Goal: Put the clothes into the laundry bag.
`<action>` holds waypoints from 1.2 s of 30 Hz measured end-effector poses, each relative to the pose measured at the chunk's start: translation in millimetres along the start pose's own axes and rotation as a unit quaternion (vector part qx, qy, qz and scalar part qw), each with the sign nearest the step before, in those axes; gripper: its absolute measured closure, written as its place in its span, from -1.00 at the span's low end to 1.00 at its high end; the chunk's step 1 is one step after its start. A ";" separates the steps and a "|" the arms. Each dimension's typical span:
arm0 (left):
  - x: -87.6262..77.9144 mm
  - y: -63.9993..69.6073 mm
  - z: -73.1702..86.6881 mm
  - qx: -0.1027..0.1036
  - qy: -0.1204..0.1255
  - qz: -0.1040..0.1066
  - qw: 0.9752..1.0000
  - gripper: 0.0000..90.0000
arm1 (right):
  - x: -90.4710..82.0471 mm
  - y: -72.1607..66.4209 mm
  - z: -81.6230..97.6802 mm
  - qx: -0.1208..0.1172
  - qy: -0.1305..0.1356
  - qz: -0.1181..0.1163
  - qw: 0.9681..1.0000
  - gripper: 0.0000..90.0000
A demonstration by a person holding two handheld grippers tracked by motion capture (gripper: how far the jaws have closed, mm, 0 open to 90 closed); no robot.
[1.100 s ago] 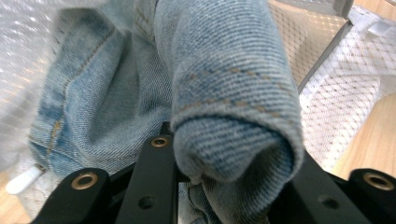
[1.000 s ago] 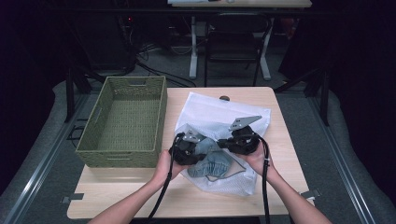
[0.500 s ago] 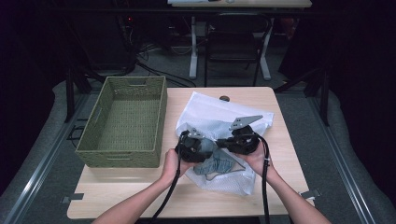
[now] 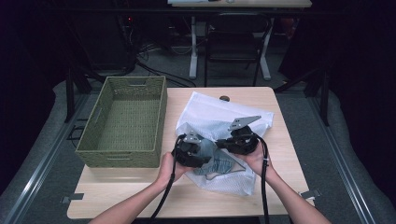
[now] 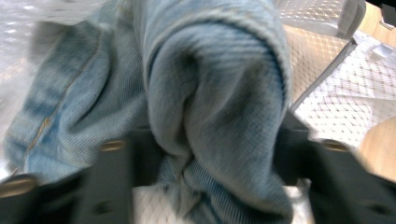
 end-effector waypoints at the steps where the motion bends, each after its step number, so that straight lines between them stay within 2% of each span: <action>1: 1.1 0.0 -0.9 -0.003 0.005 0.002 1.000 0.47 | 0.3 -0.3 0.2 0.002 -0.001 -0.001 1.000 0.99; 2: 1.1 -0.7 -1.4 -0.003 0.009 -0.002 1.000 0.58 | 0.5 -0.4 0.1 0.002 0.000 -0.002 1.000 0.99; 4: 1.2 -0.4 -2.1 -0.006 0.011 -0.005 1.000 0.67 | 0.0 -0.5 -0.7 0.000 0.003 -0.003 1.000 0.99; 9: 2.5 0.3 -10.4 -0.015 0.028 -0.023 0.999 0.69 | -4.1 -1.7 -6.6 0.004 0.016 -0.009 1.000 0.99; 10: 2.4 -0.6 -12.9 -0.014 0.033 -0.029 0.999 0.69 | -8.4 -2.9 -11.8 0.013 0.029 -0.018 0.999 0.99; 13: 4.7 -2.6 -21.3 -0.022 0.050 -0.044 0.998 0.69 | -12.3 -3.8 -15.5 0.013 0.037 -0.020 0.999 0.99; 16: 8.0 -5.0 -26.4 -0.031 0.059 -0.053 0.996 0.69 | -17.5 -4.2 -19.3 0.017 0.050 -0.027 0.998 0.99; 18: 14.0 -8.4 -25.8 -0.040 0.064 -0.051 0.996 0.67 | -17.9 -2.8 -17.6 0.024 0.050 -0.032 0.998 0.99; 20: 19.1 -10.5 -22.6 -0.044 0.059 -0.041 0.996 0.58 | -15.3 -0.6 -13.0 0.026 0.040 -0.028 0.998 0.99; 23: 18.6 -10.9 -20.6 -0.043 0.046 -0.029 0.998 0.15 | -9.1 2.1 -3.2 0.026 0.019 -0.024 0.999 0.99; 24: 16.4 -9.7 -20.2 -0.042 0.046 -0.032 0.998 0.02 | -8.8 2.9 -2.3 0.025 0.019 -0.021 0.999 0.99; 26: 10.2 -6.2 -18.3 -0.028 0.040 -0.035 0.998 -0.18 | -9.6 4.4 -2.2 0.025 0.019 -0.018 0.999 0.99; 29: 4.1 0.1 -14.2 -0.013 0.037 -0.033 0.999 -0.30 | -9.7 4.8 -2.6 0.024 0.019 -0.016 0.999 0.99; 31: 5.2 1.3 -11.1 -0.010 0.034 -0.031 0.999 -0.29 | -8.9 5.1 -2.9 0.024 0.019 -0.014 0.999 0.99; 33: 11.5 -0.5 -9.3 -0.020 0.034 -0.021 0.999 -0.22 | -7.4 4.5 -2.9 0.025 0.017 -0.016 0.999 0.99; 34: 16.0 -0.2 -9.3 -0.022 0.036 -0.008 0.999 -0.17 | -6.8 4.3 -3.1 0.023 0.018 -0.016 0.999 0.99; 35: 19.1 -1.6 -9.5 -0.018 0.035 -0.010 0.999 -0.02 | -6.2 3.5 -3.3 0.024 0.017 -0.018 0.999 0.99; 36: 21.7 -2.3 -10.9 -0.020 0.046 -0.013 0.999 0.12 | -5.7 2.7 -3.3 0.023 0.016 -0.018 0.999 0.99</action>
Point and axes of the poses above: each handheld gripper's, and its own axes: x roughly forward along the jaws, z roughly out of its underside, y roughly to its right, the point moved 8 cm from there along x, roughly forward along the jaws, and after that the axes turned 10 degrees about z, right-handed, at the moved point
